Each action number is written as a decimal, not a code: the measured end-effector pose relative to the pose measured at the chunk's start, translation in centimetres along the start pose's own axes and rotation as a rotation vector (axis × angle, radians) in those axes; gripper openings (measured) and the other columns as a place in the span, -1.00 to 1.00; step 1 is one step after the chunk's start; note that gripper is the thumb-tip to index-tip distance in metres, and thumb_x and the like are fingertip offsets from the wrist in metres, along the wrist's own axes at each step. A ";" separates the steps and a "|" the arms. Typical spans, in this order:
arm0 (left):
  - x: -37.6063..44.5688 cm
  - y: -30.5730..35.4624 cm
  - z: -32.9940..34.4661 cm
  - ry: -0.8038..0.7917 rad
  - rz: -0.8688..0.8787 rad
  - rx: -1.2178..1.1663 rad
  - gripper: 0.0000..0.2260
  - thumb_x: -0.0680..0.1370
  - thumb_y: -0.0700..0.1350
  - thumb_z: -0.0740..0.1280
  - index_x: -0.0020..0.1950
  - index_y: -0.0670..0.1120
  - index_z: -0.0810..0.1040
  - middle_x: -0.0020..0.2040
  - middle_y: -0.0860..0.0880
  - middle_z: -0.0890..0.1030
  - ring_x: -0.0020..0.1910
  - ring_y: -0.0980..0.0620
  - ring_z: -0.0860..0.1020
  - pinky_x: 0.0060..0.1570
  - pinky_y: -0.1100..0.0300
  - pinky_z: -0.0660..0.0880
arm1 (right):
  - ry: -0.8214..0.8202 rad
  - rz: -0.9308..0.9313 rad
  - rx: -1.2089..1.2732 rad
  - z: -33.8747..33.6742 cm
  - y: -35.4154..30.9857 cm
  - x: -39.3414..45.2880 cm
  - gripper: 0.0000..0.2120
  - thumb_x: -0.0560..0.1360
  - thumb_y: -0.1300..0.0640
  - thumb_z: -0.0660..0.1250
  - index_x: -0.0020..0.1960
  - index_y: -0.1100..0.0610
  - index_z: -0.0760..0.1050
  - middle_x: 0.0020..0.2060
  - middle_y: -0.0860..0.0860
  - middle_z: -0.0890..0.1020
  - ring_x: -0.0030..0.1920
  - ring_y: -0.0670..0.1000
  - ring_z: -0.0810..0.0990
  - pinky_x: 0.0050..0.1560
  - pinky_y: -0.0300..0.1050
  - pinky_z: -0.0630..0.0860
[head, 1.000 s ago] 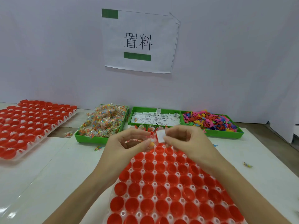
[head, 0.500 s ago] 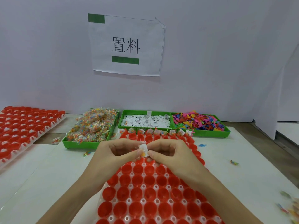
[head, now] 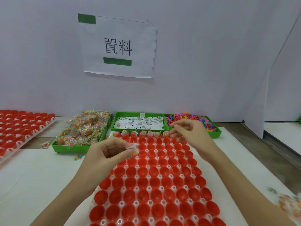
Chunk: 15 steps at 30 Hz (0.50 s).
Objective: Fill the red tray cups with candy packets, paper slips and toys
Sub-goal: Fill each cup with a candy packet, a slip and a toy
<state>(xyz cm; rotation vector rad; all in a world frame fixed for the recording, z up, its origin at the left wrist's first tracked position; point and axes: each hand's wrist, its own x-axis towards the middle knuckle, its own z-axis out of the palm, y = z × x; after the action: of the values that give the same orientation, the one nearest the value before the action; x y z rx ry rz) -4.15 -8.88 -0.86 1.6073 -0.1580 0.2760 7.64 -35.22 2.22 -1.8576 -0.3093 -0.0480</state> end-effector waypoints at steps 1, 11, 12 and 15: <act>0.0 0.0 -0.1 0.003 0.006 0.007 -0.87 0.41 -0.10 0.57 -0.07 -0.07 0.73 -0.09 -0.14 0.75 -0.11 -0.11 0.73 -0.04 0.27 0.62 | 0.055 0.031 -0.031 -1.0 0.6 1.4 -0.84 0.64 0.29 0.29 0.08 0.21 0.65 -0.19 0.09 0.75 -0.18 0.04 0.74 -0.24 -0.23 0.61; 0.1 -0.2 -0.6 0.008 0.036 0.056 -0.86 0.41 -0.08 0.56 -0.08 -0.06 0.74 -0.12 -0.13 0.75 -0.14 -0.08 0.73 -0.08 0.28 0.61 | 0.245 0.164 -0.613 -7.6 7.9 10.1 -0.88 0.57 0.28 0.40 0.04 0.26 0.69 -0.06 0.23 0.73 -0.01 0.21 0.70 0.17 0.12 0.59; 0.1 -0.2 -0.6 0.011 0.039 0.059 -0.87 0.41 -0.09 0.56 -0.07 -0.06 0.74 -0.12 -0.13 0.76 -0.14 -0.08 0.73 -0.07 0.28 0.61 | 0.235 0.131 -0.692 -7.6 8.1 10.4 -0.89 0.57 0.25 0.41 0.03 0.21 0.70 -0.03 0.20 0.72 0.02 0.19 0.68 0.15 0.04 0.57; 0.2 -0.1 -0.7 0.013 0.046 0.065 -0.90 0.42 -0.12 0.56 -0.08 -0.06 0.74 -0.13 -0.12 0.76 -0.14 -0.07 0.73 -0.08 0.30 0.61 | 0.214 0.033 -0.831 -7.4 8.3 11.2 -0.91 0.55 0.20 0.45 0.03 0.15 0.71 -0.03 0.14 0.72 -0.09 0.05 0.60 -0.03 -0.18 0.42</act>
<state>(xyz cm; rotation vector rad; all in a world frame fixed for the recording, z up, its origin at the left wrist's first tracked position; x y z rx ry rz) -3.97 -8.17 -0.92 1.6679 -0.1780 0.3301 21.30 -42.40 -1.10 -2.6503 -0.1067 -0.4011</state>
